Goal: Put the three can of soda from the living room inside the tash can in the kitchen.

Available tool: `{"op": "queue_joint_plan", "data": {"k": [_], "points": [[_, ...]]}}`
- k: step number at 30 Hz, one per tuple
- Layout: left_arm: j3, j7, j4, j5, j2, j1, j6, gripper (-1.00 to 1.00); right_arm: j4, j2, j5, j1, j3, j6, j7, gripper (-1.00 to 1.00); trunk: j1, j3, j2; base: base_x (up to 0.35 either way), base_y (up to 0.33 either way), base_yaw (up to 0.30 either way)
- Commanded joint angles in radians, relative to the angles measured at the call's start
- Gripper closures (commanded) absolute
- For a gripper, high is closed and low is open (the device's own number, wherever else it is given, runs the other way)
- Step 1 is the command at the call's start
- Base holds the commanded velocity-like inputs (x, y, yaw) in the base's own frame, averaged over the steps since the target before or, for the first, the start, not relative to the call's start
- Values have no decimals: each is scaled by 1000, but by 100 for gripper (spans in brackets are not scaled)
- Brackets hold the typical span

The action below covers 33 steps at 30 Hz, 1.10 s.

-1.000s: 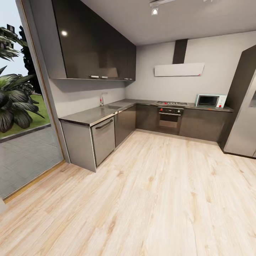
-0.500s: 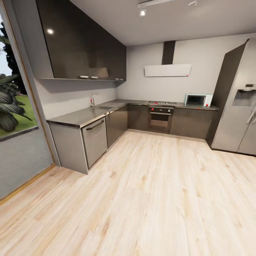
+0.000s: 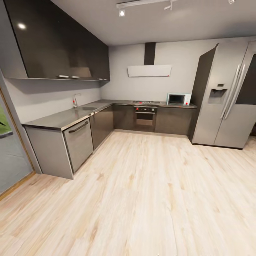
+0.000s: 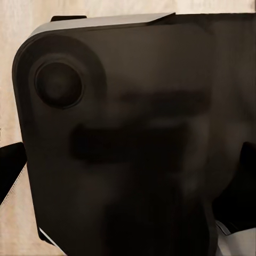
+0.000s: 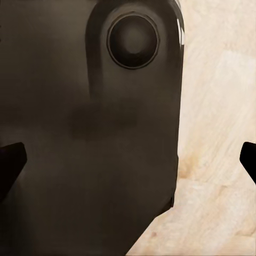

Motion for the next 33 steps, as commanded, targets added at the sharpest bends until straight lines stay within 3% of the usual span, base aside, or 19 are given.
{"op": "queue_joint_plan", "data": {"k": [1,21,33], "points": [[0,0,0,0,0,0,0,-100,0,0,0,0,0,0,0,-100,0,0,0,0,0,-284],[0,0,0,0,0,0,0,-100,0,-1,2,0,1,0,1,-100,0,0,0,0,0,-265],[0,0,0,0,1,0,-2,-100,0,-1,0,0,0,0,2,-100,0,0,0,0,0,-75]]}}
